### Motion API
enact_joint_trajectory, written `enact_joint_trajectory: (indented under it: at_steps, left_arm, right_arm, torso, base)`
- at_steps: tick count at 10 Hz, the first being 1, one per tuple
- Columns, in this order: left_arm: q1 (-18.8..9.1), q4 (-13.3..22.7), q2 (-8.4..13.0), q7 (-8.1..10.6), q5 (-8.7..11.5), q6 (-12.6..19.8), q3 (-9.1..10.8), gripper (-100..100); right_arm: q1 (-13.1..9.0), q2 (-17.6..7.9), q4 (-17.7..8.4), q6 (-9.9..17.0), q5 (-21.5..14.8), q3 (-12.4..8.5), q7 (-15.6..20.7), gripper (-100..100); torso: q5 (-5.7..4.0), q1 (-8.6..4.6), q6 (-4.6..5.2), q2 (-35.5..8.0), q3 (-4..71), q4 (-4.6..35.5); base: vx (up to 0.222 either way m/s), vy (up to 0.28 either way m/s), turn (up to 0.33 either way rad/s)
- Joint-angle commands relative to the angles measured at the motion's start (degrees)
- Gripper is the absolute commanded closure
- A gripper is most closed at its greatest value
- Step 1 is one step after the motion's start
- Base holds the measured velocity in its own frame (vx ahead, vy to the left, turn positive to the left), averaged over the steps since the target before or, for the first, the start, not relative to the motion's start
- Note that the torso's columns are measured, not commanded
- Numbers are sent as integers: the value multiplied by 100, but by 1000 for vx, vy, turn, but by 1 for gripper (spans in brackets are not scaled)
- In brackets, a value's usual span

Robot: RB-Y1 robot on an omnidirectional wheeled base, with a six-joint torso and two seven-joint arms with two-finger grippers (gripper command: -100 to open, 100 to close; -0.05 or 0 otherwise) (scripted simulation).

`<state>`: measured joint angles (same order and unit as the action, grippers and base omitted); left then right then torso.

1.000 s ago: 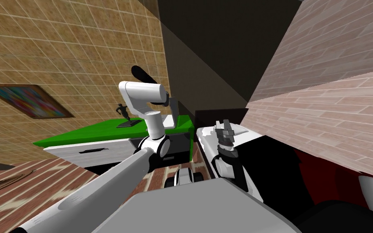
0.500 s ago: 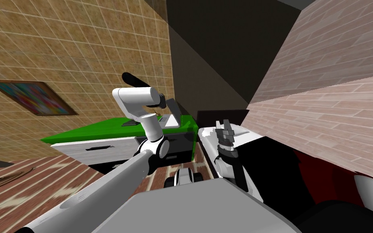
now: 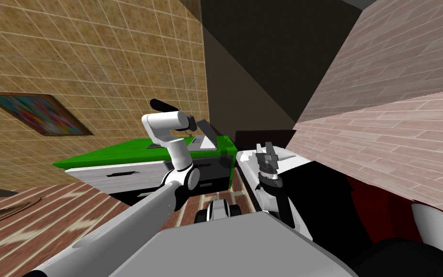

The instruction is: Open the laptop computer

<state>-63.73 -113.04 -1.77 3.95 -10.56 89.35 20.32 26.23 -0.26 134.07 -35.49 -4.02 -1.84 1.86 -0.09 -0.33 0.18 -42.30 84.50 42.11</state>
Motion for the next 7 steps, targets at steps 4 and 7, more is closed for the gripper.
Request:
enact_joint_trajectory:
  at_steps: [4,7]
  left_arm:
    - [740,410,-55,775,743,-1053,570,100]
    - [802,428,-48,825,815,-1137,628,100]
  right_arm:
    - [0,0,0,0,0,0,0,0]
    - [1,0,0,0,0,0,0,0]
  torso:
    - [8,27,-10,27,25,1]
    - [7,27,-15,15,17,14]
  base:
    - [-67,59,-26]
    - [-24,33,-8]
